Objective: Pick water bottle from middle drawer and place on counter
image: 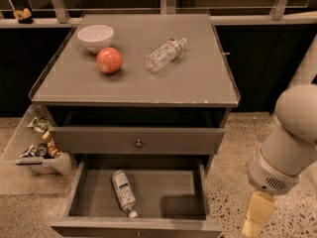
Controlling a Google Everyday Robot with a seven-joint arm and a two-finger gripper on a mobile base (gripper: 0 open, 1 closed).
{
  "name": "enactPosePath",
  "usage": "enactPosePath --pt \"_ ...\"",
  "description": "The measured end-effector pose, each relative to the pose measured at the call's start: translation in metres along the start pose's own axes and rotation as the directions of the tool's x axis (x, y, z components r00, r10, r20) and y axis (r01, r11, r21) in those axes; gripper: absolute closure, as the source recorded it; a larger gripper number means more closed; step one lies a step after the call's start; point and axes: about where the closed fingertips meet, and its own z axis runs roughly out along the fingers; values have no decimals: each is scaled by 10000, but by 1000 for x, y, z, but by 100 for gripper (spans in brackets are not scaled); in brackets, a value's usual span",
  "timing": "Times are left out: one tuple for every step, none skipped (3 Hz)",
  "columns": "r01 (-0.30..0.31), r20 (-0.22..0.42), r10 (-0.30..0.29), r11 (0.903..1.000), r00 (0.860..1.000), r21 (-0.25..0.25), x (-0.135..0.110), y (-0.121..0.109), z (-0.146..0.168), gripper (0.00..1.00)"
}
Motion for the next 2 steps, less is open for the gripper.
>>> enactPosePath --pt "1378 778 -1247 9709 9891 -1957 -26 20 72 0" --pt "3758 1635 -3449 8975 9243 -2308 -74 34 107 0"
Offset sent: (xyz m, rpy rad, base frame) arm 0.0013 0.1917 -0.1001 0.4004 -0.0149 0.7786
